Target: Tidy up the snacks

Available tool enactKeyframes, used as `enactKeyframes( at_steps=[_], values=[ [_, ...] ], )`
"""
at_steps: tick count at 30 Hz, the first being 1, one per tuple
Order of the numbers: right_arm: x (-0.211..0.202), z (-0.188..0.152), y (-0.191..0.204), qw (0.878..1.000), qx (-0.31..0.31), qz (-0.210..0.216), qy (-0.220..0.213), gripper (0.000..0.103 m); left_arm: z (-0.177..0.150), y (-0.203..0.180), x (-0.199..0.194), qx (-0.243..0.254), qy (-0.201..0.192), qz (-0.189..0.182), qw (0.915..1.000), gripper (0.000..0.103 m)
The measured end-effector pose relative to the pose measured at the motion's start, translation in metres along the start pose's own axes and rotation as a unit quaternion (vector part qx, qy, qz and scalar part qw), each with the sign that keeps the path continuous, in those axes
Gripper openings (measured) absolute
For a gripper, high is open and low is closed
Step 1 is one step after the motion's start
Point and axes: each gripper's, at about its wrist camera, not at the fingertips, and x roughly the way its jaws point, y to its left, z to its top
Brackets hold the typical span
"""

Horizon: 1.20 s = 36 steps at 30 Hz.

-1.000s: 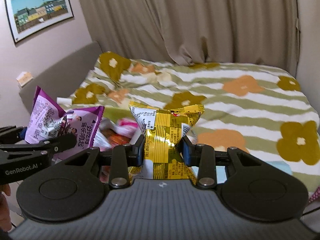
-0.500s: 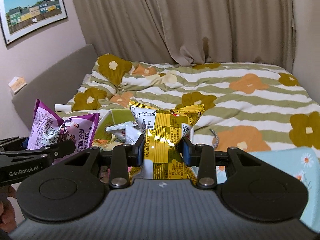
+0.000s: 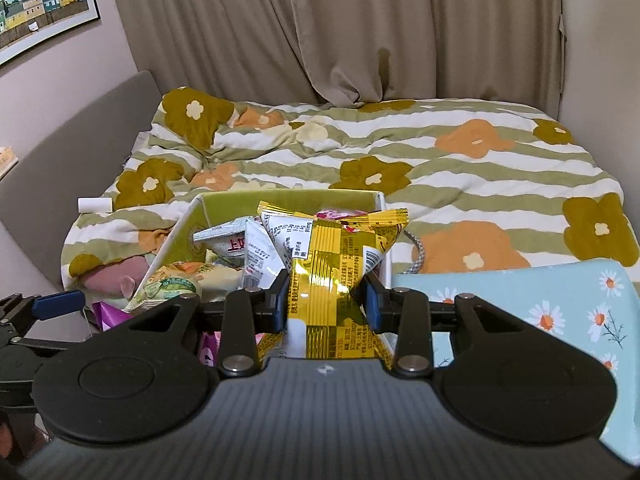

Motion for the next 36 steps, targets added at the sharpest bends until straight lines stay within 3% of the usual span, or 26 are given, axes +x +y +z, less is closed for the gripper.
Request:
enactKeyframes(
  at_steps=[11, 12, 13, 15, 25, 36],
  values=[
    [0.011, 0.031, 0.033, 0.998, -0.036, 0.046, -0.016, 0.055, 0.007, 0.009, -0.007, 0.024, -0.007, 0.02, 0.9995, 0.103],
    [0.014, 0.032, 0.036, 0.998, -0.036, 0.052, -0.016, 0.063, 0.006, 0.01, -0.006, 0.024, -0.005, 0.021, 0.9995, 0.103],
    [0.018, 0.032, 0.038, 0.998, -0.035, 0.058, -0.016, 0.082, 0.005, 0.012, -0.005, 0.023, -0.003, 0.02, 0.9995, 0.103],
    [0.024, 0.03, 0.04, 0.998, -0.029, 0.059, -0.016, 0.103, 0.002, 0.014, -0.003, 0.023, 0.004, 0.021, 0.9995, 0.103],
    [0.008, 0.012, 0.032, 0.998, -0.025, 0.051, -0.024, 0.103, -0.002, 0.003, -0.011, 0.032, 0.004, 0.034, 0.9989, 0.103],
    [-0.08, 0.003, -0.003, 0.995, -0.027, 0.041, -0.081, 0.103, -0.004, -0.046, -0.08, 0.028, -0.048, 0.05, 0.9972, 0.103]
  ],
)
